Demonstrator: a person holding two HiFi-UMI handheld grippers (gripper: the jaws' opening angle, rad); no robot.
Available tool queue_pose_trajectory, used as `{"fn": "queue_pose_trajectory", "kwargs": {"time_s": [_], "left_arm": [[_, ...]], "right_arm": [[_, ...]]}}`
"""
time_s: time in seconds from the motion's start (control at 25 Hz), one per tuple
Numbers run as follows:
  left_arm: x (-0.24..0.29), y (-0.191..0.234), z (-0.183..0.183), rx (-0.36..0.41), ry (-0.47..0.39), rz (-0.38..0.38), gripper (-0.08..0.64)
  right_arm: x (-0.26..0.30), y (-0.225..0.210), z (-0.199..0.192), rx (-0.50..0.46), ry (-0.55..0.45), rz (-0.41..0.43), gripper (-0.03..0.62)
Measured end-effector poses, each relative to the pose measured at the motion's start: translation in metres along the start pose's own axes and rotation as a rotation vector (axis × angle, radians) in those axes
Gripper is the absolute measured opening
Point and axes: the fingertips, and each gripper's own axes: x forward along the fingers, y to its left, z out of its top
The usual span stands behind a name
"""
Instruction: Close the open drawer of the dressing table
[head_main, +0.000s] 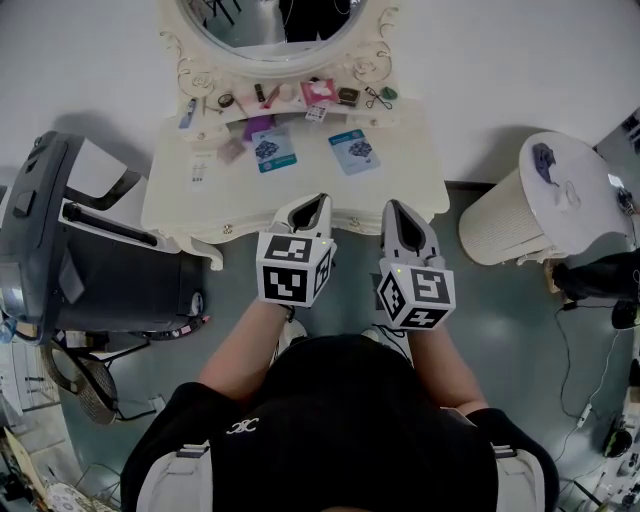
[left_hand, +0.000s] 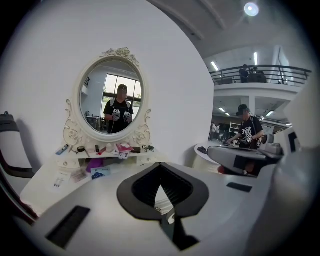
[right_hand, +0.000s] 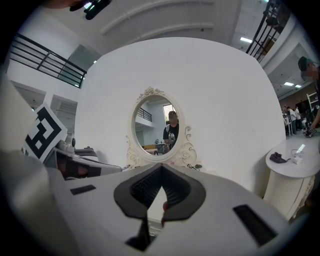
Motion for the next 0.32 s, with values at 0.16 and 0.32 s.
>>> {"fn": "queue_pose_trajectory", "kwargs": {"time_s": [0.16,0.32], "left_arm": [[0.0,-0.006,-0.001,0.008,0.006,0.003,0.008],[0.0,-0.01,-0.0018,0.008,0.01,0.008,0.008]], "right_arm": [[-0.005,-0.0038,0.0017,0.001,-0.004,0.001,0.009],[-0.0083,-0.0055,0.0025,-0.001,-0.006,0.009,0.009]]}}
